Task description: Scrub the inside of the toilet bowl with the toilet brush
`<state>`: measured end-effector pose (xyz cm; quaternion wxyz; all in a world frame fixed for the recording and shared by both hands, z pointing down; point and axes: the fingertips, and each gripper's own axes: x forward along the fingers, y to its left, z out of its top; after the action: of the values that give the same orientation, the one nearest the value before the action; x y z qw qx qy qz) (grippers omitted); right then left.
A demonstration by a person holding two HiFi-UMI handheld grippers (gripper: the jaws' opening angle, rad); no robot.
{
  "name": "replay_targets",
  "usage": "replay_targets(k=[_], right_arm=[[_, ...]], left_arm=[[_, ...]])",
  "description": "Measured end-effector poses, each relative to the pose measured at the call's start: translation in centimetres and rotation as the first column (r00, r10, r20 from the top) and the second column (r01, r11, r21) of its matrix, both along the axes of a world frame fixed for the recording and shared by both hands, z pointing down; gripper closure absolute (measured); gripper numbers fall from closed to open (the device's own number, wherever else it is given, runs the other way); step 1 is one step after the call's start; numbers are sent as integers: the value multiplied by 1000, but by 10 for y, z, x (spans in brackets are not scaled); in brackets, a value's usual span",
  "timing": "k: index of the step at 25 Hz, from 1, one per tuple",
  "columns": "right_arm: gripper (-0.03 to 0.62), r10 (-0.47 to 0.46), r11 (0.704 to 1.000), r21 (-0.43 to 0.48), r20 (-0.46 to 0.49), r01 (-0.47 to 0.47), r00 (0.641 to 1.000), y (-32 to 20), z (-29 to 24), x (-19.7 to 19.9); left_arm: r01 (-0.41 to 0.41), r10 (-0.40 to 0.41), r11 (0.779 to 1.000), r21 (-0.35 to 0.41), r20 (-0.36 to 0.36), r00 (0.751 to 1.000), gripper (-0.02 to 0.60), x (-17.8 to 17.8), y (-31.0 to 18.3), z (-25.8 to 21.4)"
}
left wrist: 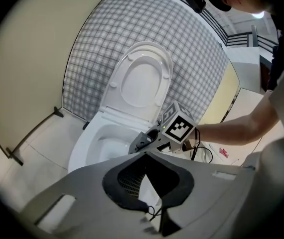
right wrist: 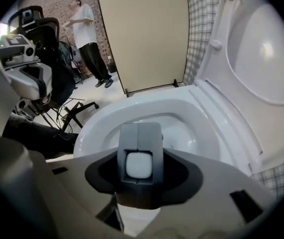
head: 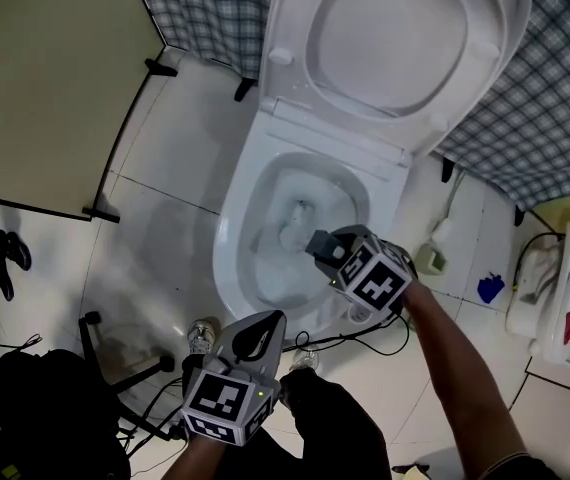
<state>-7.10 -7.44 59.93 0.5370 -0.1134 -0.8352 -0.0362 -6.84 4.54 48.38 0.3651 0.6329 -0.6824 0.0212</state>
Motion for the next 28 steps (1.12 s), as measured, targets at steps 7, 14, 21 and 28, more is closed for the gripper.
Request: replay_targets(k=[7,14,21,28], right_arm=[[385,-37,999,-12,14,37,999,33,-24,8],[387,245,966,-125,148,-227,958,40,-53,-7],[385,516,856,-73,151,-511,843,18,-16,8],[393,781,625,-356,265,-695,566,27,-89,63]], left_arm=[[-55,55,998,3,-22,998,595,5,4,-6],[-136,136,991,-3,-24,990,595,-12,13,-3],[-255,255,967,-10,-19,967,595,-25,21,8],[-363,363,931,-31,4,932,595,-20,29,-1]])
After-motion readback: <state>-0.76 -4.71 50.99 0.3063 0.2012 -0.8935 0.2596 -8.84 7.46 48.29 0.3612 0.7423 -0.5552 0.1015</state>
